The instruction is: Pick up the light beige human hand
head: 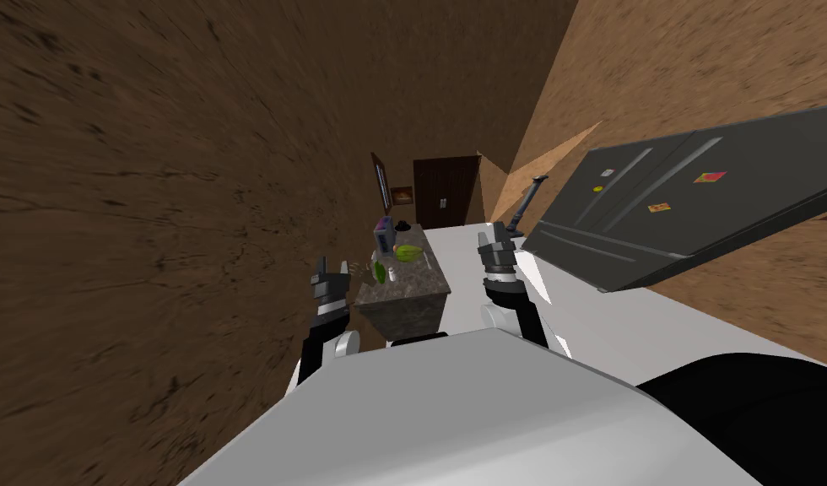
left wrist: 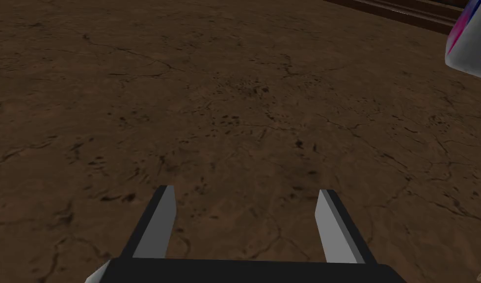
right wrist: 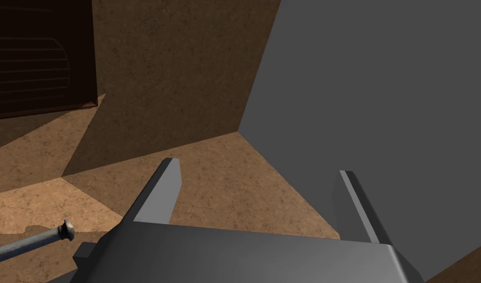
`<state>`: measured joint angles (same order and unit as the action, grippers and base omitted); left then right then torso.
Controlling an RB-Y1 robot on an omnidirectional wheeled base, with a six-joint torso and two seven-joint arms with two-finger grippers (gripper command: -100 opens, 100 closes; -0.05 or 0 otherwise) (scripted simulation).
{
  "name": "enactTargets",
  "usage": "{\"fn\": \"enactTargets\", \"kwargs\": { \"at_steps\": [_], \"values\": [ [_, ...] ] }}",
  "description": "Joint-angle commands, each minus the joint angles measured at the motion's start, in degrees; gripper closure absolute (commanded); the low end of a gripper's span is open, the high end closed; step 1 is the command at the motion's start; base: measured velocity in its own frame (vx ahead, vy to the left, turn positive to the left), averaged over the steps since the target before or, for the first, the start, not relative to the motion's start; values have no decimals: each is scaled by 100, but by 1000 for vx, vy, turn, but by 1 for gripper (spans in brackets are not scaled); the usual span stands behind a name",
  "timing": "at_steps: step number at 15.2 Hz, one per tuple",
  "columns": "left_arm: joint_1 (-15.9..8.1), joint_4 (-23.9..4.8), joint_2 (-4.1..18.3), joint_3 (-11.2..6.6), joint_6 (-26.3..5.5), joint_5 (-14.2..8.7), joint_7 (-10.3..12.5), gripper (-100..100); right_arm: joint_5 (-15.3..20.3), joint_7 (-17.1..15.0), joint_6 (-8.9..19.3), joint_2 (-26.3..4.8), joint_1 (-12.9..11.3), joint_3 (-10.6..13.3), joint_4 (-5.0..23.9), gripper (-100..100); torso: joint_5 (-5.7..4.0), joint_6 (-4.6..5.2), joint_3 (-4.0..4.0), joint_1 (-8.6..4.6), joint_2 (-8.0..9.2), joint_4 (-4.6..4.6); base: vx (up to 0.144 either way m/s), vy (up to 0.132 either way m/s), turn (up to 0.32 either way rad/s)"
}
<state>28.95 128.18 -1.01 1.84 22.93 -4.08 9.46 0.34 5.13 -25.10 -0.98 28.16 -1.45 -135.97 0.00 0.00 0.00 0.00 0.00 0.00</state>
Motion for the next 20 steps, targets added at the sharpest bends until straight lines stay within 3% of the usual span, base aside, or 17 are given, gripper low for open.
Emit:
{"fn": "enactTargets", "kwargs": {
  "at_steps": [1, 6, 7, 9, 10, 14, 15, 16, 17, 18, 19, 20],
  "values": [
    [-35, -63, 183, 21, -34, -35, -6, -100, 0, 0, 0, 0, 0, 0, 0, 0, 0, 0, 0, 0, 0, 0, 1, -13, 7],
    [-204, -363, 824, 123, -196, -202, -34, -100, 0, 0, 0, 1, 0, 1, 0, 0, -4, 0, -1, -21, -1, 0, -2, -51, 20],
    [-204, -363, 840, 123, -196, -202, -34, -100, 0, 0, 0, 1, 0, 1, 0, 0, -5, 0, 0, -25, 0, 0, -11, -62, 18],
    [-304, -540, 1151, 183, -292, -300, -51, -100, 0, 0, 0, 1, 0, 1, 0, 0, -5, 1, 1, -23, 3, 0, -13, -56, 21],
    [-304, -540, 1175, 183, -292, -300, -51, -100, 0, 0, 0, 1, 0, 1, 0, 0, -5, 0, 2, -24, 4, 0, -11, -56, 19],
    [-482, -854, 1734, 290, -460, -472, -80, -100, 0, 0, 0, 1, 0, 1, 0, 0, -6, 0, 1, -25, 2, 0, -9, -63, 24],
    [-482, -854, 1735, 290, -460, -472, -80, -100, 0, 0, 0, 1, 0, 1, 0, 0, -5, 1, 1, -26, 2, 0, -6, -58, 17],
    [-548, -969, 1934, 329, -521, -535, -90, -100, 0, 0, 0, 1, 0, 1, 0, 0, -6, 0, 1, -25, 1, 0, -4, -53, 22],
    [-548, -969, 1934, 329, -521, -535, -90, -100, 0, 0, 0, 1, 0, 1, 0, 0, -5, 0, 0, -23, 1, 0, -6, -49, 17],
    [-617, -1089, 2132, 369, -585, -601, -101, -100, 0, 0, 0, 1, 0, 1, 0, 0, -5, 0, 0, -22, 1, 0, -4, -53, 21],
    [-617, -1089, 2137, 369, -585, -601, -101, -100, 0, 0, 0, 1, 0, 1, 0, 0, -5, 0, 0, -21, 0, 0, -5, -49, 20],
    [-688, -1213, 2345, 412, -651, -668, -112, -100, 0, 0, 0, 1, 0, 0, 0, 0, -5, 0, 0, -20, 0, 0, -4, -53, 23]
  ]
}}
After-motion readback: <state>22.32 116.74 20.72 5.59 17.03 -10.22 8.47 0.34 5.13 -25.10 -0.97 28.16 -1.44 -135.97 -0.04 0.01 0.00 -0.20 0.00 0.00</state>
